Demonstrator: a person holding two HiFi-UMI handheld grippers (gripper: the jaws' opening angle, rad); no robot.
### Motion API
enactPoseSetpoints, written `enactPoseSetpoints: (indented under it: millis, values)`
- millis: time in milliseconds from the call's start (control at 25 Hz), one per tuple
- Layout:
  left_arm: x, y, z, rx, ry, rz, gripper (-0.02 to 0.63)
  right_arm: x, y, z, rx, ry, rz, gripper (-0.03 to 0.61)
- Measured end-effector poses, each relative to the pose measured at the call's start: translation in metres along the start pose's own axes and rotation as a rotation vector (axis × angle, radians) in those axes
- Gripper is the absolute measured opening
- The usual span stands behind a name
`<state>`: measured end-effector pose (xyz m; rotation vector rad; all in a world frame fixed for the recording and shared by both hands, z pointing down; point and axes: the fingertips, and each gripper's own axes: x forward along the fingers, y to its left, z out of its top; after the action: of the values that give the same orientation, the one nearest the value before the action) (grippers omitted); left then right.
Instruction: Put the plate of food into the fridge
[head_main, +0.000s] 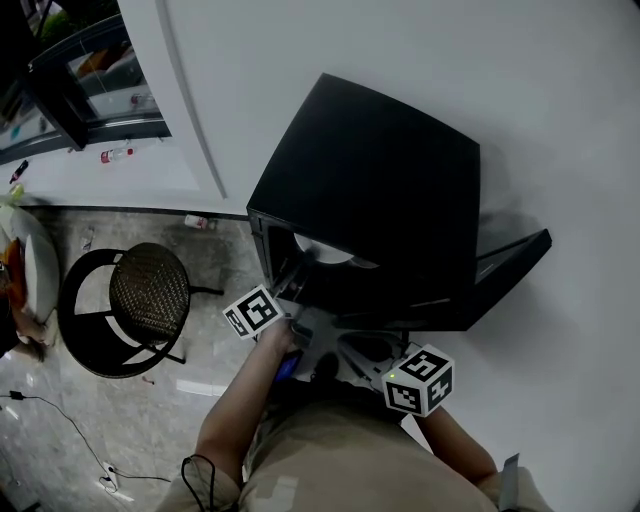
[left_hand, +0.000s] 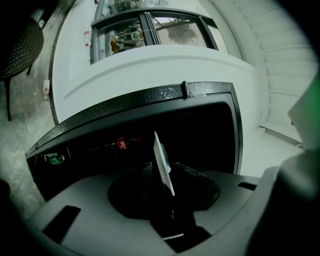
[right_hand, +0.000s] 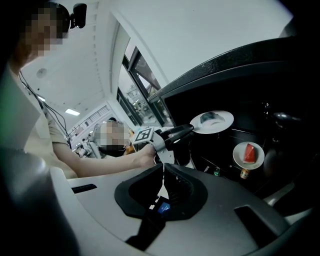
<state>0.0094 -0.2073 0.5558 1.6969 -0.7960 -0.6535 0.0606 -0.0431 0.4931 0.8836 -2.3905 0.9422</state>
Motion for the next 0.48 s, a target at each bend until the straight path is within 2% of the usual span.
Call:
enactPoseSetpoints:
  millis: [120,240,480]
  values:
    - [0.002,0.002,-0.002,0.011,0.003,-0.002,0.093,0.0,-0.002,0.0,0.003,-0.004,0.002,0.026]
    - [0.006,-0.001,-0.001,0.024,0.009,-0.014,0.063,-0.002,-0.004,0.0,0.01,-0.006,-0.001,0.025]
    - [0.011,-0.003,0.006,0.041,-0.006,-0.015,0.046,-0.005,-0.004,0.0,0.013,-0.012,-0.007,0.026]
